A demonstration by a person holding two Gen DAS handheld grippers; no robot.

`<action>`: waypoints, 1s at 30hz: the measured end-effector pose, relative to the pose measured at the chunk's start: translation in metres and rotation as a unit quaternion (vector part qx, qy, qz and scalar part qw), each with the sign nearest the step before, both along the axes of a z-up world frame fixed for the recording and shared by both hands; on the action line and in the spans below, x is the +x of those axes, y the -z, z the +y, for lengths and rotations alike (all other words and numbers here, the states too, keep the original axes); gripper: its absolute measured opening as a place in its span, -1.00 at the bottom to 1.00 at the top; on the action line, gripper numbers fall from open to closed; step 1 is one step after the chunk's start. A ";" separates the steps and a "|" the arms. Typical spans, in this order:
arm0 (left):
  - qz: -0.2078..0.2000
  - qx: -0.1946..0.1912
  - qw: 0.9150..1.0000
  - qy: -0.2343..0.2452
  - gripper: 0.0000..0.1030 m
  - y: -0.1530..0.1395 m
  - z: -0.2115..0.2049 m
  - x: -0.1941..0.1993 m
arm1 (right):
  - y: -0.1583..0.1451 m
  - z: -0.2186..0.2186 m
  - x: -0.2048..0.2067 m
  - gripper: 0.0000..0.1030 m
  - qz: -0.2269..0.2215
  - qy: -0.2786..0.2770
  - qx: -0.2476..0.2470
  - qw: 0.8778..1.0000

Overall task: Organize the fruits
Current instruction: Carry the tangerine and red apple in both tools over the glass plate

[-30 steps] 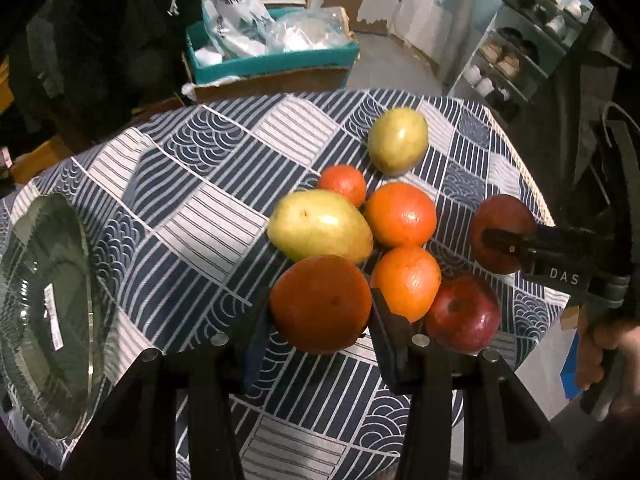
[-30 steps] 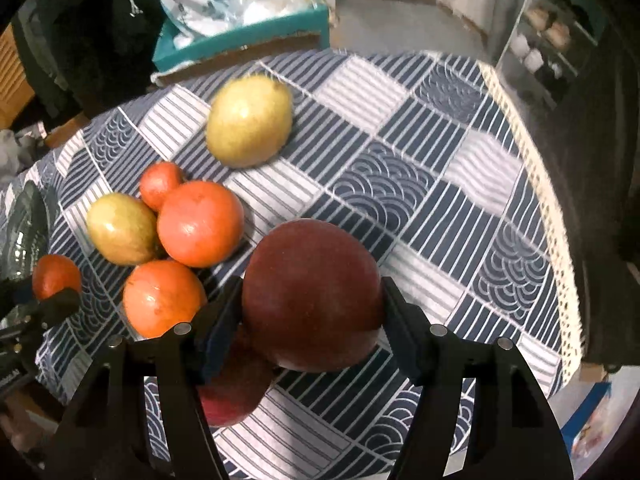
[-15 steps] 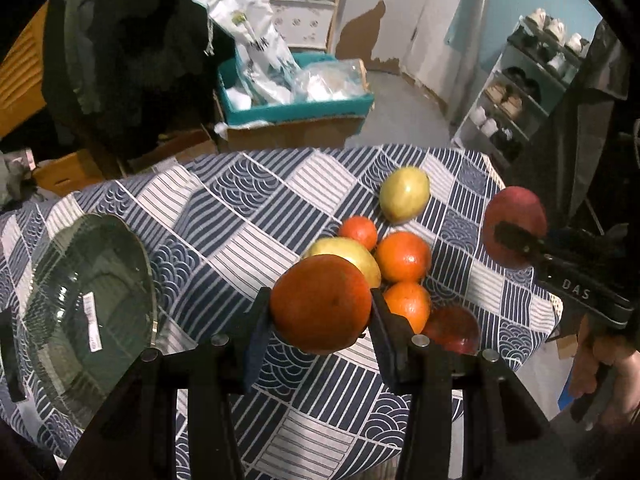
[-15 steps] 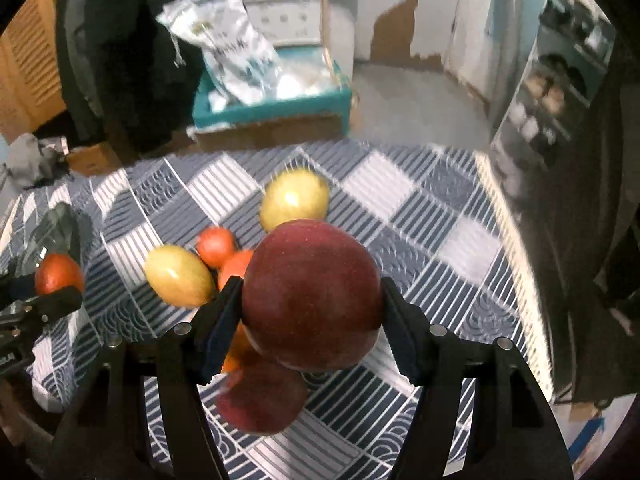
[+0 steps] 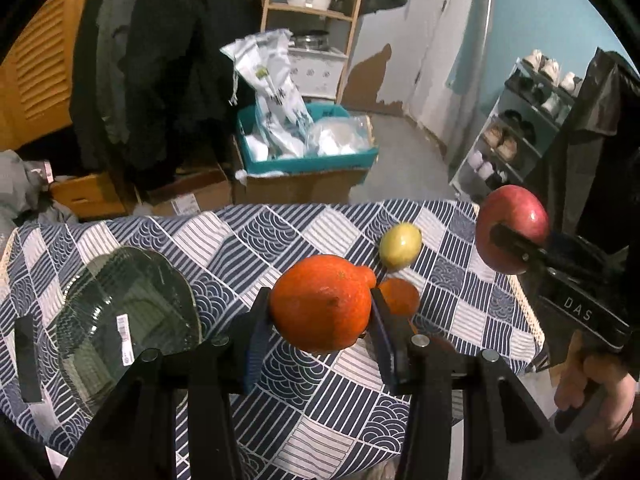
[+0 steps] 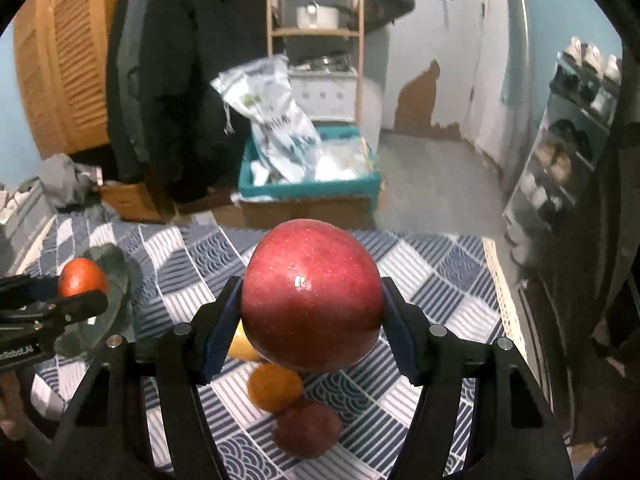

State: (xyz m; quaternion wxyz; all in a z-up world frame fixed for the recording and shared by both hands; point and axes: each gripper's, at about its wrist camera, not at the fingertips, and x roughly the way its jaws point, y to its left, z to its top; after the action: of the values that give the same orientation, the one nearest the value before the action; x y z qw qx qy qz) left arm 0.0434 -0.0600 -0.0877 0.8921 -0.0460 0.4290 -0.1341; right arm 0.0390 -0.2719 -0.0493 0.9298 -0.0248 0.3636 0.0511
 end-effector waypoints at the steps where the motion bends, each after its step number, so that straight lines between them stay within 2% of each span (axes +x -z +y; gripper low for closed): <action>1: -0.002 0.000 1.000 -0.002 -0.09 -0.002 0.001 0.000 | -0.003 0.003 0.000 0.31 -0.004 -0.003 0.002 1.000; 17: -0.055 -0.003 0.997 -0.057 -0.09 -0.046 0.060 -0.019 | -0.045 0.062 -0.008 0.31 -0.060 -0.067 0.032 0.995; 24: -0.061 -0.002 0.994 -0.089 -0.09 -0.048 0.090 -0.022 | -0.048 0.102 0.000 0.31 -0.055 -0.102 0.038 0.993; 30: -0.051 -0.004 0.991 -0.122 -0.09 -0.038 0.125 -0.021 | -0.047 0.142 0.008 0.31 -0.046 -0.135 0.046 0.989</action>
State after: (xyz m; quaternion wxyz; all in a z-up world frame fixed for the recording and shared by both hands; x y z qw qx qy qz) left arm 0.0220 0.0654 -0.0497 0.9222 -0.0948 0.3739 -0.0287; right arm 0.0475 -0.1304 -0.0022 0.9301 -0.0332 0.3115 0.1916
